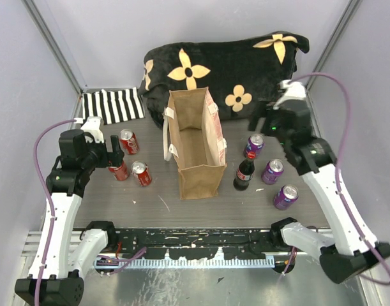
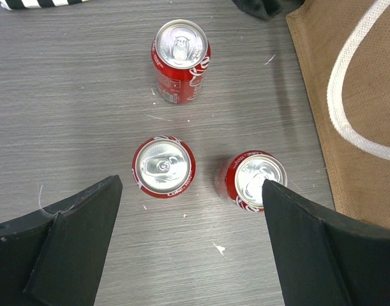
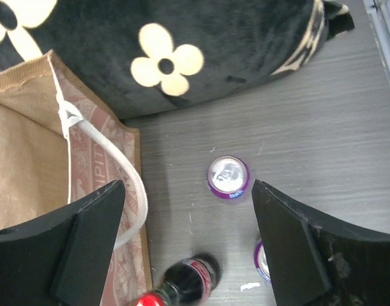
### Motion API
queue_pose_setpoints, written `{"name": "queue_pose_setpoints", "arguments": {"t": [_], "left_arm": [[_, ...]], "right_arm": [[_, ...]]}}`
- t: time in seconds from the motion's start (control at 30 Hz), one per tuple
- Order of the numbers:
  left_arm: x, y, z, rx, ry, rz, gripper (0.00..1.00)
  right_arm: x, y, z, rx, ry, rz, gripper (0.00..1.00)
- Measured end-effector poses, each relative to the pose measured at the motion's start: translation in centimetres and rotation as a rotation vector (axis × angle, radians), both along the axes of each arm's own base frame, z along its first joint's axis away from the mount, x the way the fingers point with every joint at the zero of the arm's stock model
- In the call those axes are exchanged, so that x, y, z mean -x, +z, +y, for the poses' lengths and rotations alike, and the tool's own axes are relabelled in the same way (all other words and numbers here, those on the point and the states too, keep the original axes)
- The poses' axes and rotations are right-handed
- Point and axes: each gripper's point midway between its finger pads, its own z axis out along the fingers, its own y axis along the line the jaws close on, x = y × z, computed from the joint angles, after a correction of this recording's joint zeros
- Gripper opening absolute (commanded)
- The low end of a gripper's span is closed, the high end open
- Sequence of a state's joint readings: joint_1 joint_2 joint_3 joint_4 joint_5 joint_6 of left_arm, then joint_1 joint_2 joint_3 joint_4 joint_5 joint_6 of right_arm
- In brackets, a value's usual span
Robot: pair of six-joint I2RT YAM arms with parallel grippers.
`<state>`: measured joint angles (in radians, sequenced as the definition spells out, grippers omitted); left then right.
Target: Place the beverage into the canvas bag
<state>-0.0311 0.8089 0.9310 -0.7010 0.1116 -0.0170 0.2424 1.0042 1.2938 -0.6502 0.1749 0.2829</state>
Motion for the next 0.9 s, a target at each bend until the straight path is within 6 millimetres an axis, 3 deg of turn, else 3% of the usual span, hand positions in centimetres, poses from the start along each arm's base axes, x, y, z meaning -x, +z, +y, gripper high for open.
{"name": "queue_pose_setpoints", "arguments": {"t": [0.17,0.27,0.43,0.67,0.77,0.9], "left_arm": [[0.1,0.0,-0.1,0.010,0.002,0.002,0.98],[0.3,0.0,-0.1,0.010,0.002,0.003,0.98],[0.7,0.2,-0.1,0.012,-0.001,-0.010,0.98],[0.8,-0.3,-0.3,0.017,-0.005,0.006,0.98],[0.8,-0.4,-0.3,0.021,-0.007,0.010,0.98],[0.8,-0.4,-0.4,0.024,-0.011,0.011,0.98]], "right_arm": [[0.7,-2.9,7.5,0.090,0.142,0.059,0.87],[2.5,-4.3,8.9,0.121,0.147,0.068,0.87],[5.8,-5.0,7.8,0.137,0.082,0.042,0.87],[6.6,-5.2,5.2,0.136,-0.035,0.016,0.87],[6.6,-6.7,5.0,0.154,-0.045,0.038,0.87],[7.1,-10.1,4.8,0.188,-0.050,0.093,0.86]]}}
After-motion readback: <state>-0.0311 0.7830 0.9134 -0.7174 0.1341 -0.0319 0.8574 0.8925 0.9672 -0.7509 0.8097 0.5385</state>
